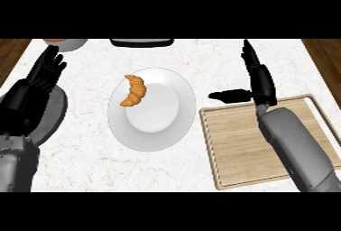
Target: Pick the croissant from the tray and place it in the plate
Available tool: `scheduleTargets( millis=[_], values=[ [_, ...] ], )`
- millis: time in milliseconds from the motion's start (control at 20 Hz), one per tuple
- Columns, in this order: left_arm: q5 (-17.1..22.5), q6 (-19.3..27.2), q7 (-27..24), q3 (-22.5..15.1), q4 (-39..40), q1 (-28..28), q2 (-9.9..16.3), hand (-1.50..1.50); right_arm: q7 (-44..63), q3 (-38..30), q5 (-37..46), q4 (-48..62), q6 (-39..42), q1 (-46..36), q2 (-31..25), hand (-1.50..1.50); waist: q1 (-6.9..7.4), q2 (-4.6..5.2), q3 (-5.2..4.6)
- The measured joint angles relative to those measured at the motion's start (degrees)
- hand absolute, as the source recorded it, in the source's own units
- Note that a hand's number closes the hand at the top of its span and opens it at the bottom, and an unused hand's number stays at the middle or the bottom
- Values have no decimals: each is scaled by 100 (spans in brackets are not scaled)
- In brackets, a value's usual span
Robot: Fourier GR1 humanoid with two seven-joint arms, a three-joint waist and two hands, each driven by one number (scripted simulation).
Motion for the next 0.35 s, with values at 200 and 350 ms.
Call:
scheduleTargets(
  millis=[200,350],
  values=[
    [-138,69,-195,-52,139,54,-108,0,-134,-231,35,-318,425,449,-317,-150,0,4,-2],
    [-134,28,-293,-54,204,94,-140,0,-194,-446,96,-406,691,590,-547,-150,7,8,0]
  ],
)
